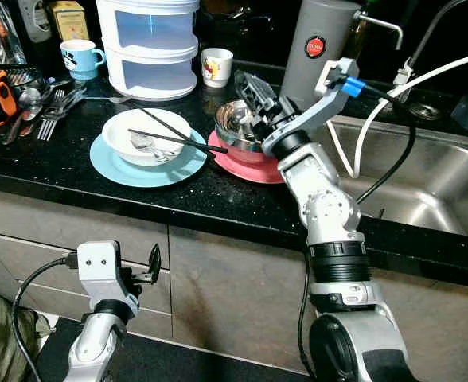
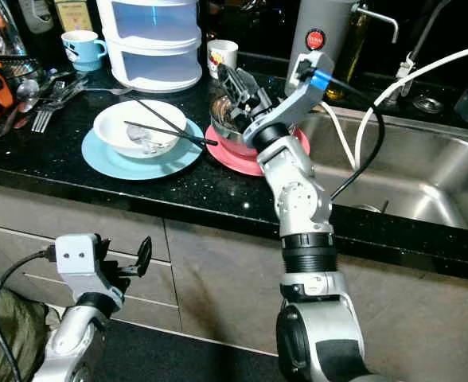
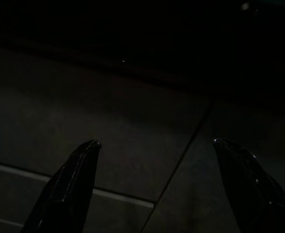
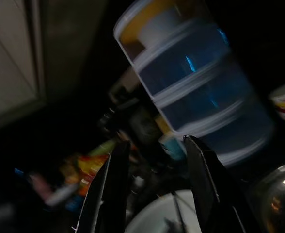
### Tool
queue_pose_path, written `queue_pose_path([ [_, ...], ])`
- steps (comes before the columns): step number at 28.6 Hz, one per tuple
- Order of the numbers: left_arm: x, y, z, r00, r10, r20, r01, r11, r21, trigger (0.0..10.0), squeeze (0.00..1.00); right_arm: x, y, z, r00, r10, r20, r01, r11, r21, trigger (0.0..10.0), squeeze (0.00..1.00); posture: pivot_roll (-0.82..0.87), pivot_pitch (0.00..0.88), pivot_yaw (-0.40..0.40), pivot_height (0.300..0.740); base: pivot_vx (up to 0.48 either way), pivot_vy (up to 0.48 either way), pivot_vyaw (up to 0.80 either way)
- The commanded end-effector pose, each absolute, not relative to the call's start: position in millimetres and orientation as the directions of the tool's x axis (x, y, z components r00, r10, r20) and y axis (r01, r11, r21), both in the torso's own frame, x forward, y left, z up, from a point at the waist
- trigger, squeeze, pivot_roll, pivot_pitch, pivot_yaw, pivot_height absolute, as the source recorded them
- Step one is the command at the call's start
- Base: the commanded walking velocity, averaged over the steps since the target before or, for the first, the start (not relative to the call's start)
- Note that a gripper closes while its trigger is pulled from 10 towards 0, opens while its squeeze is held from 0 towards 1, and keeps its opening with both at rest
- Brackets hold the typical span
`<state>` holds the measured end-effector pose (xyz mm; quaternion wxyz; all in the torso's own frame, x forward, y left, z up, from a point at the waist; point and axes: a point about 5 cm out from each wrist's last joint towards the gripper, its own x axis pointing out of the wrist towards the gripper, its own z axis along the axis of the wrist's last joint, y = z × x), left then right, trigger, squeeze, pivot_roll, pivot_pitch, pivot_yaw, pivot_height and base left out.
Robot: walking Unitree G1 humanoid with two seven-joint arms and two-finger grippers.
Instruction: Kitchen organization
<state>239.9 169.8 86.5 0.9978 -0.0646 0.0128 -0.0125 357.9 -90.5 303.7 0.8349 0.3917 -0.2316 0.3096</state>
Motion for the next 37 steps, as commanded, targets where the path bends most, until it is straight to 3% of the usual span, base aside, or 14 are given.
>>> queue_pose_path([
  [1,239,170,85,0.999,-0.036,-0.031,0.032,0.993,-0.114,10.0,0.0,347,-94,319,0.599,0.35,0.721,-0.798,0.336,0.5,10.0,0.0,0.23,0.0,-0.1,0.74,0.24,0.0,0.0],
  [8,238,166,85,0.996,-0.086,-0.028,0.082,0.991,-0.104,10.0,0.0,336,-99,328,0.51,0.357,0.783,-0.86,0.237,0.452,10.0,0.0,0.23,0.0,-0.099,0.74,0.242,0.0,0.0],
  [11,233,150,88,0.97,-0.242,-0.019,0.24,0.967,-0.084,10.0,0.0,332,-99,330,0.466,0.386,0.796,-0.885,0.202,0.42,10.0,0.0,0.22,0.0,-0.098,0.74,0.08,0.0,0.0],
  [12,233,150,88,0.97,-0.242,-0.019,0.24,0.967,-0.084,10.0,0.0,332,-99,330,0.466,0.386,0.796,-0.885,0.202,0.42,10.0,0.0,0.22,0.0,-0.098,0.74,0.0,0.0,0.0],
  [19,218,116,90,0.837,-0.544,-0.057,0.539,0.838,-0.084,10.0,0.0,320,-92,328,0.382,0.487,0.786,-0.923,0.163,0.348,10.0,0.0,0.22,0.0,-0.098,0.74,0.0,0.0,0.0],
  [21,216,111,91,0.811,-0.582,-0.062,0.575,0.812,-0.101,10.0,0.0,319,-91,326,0.367,0.541,0.756,-0.93,0.212,0.3,10.0,0.0,0.22,0.0,-0.096,0.74,0.0,0.0,0.0],
  [23,213,108,90,0.791,-0.608,-0.073,0.6,0.793,-0.106,10.0,0.0,323,-89,321,0.387,0.625,0.678,-0.916,0.342,0.208,10.0,0.0,0.22,0.0,-0.096,0.74,0.0,0.0,0.0],
  [24,213,108,90,0.791,-0.608,-0.073,0.6,0.793,-0.106,10.0,0.0,323,-89,321,0.387,0.625,0.678,-0.916,0.342,0.208,10.0,0.0,0.22,0.0,-0.096,0.74,0.0,0.0,0.0],
  [27,211,105,91,0.779,-0.623,-0.075,0.613,0.781,-0.117,10.0,0.0,334,-94,313,0.464,0.686,0.561,-0.851,0.521,0.066,10.0,0.0,0.21,0.0,-0.095,0.74,0.0,0.0,0.0],
  [28,211,105,91,0.779,-0.623,-0.075,0.613,0.781,-0.117,10.0,0.0,334,-94,313,0.464,0.686,0.561,-0.851,0.521,0.066,10.0,0.0,0.21,0.0,-0.095,0.74,0.0,0.0,0.0],
  [29,210,105,90,0.774,-0.628,-0.082,0.617,0.777,-0.123,10.0,0.0,340,-99,313,0.515,0.692,0.506,-0.794,0.608,-0.024,10.0,0.0,0.21,0.0,-0.097,0.74,0.0,0.0,0.0],
  [30,209,105,90,0.773,-0.628,-0.085,0.617,0.777,-0.126,10.0,0.0,342,-101,312,0.531,0.7,0.477,-0.766,0.638,-0.083,10.0,0.0,0.21,0.0,-0.097,0.74,0.0,0.0,0.0],
  [37,209,108,88,0.773,-0.626,-0.102,0.611,0.778,-0.142,10.0,0.0,345,-97,301,0.571,0.778,0.261,-0.641,0.621,-0.451,10.0,0.0,0.22,0.0,-0.094,0.74,0.0,0.0,0.0],
])
